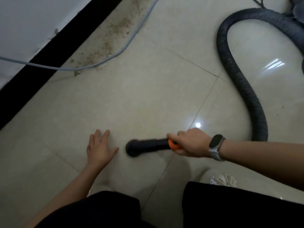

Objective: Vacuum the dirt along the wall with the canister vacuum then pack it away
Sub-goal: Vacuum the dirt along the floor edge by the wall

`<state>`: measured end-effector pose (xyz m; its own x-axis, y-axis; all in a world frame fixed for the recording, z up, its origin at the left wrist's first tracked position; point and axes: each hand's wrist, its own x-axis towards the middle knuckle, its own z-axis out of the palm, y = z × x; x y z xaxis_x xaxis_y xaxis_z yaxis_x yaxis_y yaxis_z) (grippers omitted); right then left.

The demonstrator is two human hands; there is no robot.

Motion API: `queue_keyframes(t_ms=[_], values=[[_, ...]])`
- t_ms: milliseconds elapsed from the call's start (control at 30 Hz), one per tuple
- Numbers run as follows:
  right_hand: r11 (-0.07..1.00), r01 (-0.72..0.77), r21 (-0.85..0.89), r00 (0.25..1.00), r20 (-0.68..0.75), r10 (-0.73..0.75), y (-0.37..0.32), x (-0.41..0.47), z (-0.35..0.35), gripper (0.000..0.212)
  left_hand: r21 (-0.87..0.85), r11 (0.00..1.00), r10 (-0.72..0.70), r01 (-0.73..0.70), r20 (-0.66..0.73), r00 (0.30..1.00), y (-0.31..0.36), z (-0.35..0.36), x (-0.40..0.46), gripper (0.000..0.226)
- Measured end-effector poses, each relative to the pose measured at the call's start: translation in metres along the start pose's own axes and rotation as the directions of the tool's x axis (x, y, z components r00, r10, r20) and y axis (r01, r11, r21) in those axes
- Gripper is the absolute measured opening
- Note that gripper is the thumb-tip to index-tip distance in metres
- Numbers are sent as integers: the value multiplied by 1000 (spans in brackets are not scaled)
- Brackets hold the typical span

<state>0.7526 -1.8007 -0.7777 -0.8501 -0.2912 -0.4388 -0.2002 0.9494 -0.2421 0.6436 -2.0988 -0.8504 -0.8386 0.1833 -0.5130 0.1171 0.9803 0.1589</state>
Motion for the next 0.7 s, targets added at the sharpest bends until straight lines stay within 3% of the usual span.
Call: queue_keyframes(t_ms=[167,300,433,500,567,633,700], values=[[972,-234,4,954,-194,231,21,31,-19,37,-43,999,-26,28,35,999,4,-7,1,75],[964,-237,118,954,-159,254,10,57,-22,35,-160,986,-33,36,25,999,11,-22,5,59],[852,-325,411,919,-74,387,23,95,-70,44,-264,964,17,-22,-21,1000,42,-64,21,49],[711,-300,636,924,9,382,38,115,-109,40,-316,948,9,-31,-72,997,66,-96,31,46],[410,-211,887,943,74,324,48,129,-144,28,-396,918,-31,-19,-120,992,91,-132,40,43],[166,-154,974,951,100,294,52,133,-166,24,-489,872,-71,-6,-139,988,112,-162,44,42],[68,-127,990,961,106,254,52,133,-181,25,-533,846,-101,7,-148,984,131,-188,46,42]])
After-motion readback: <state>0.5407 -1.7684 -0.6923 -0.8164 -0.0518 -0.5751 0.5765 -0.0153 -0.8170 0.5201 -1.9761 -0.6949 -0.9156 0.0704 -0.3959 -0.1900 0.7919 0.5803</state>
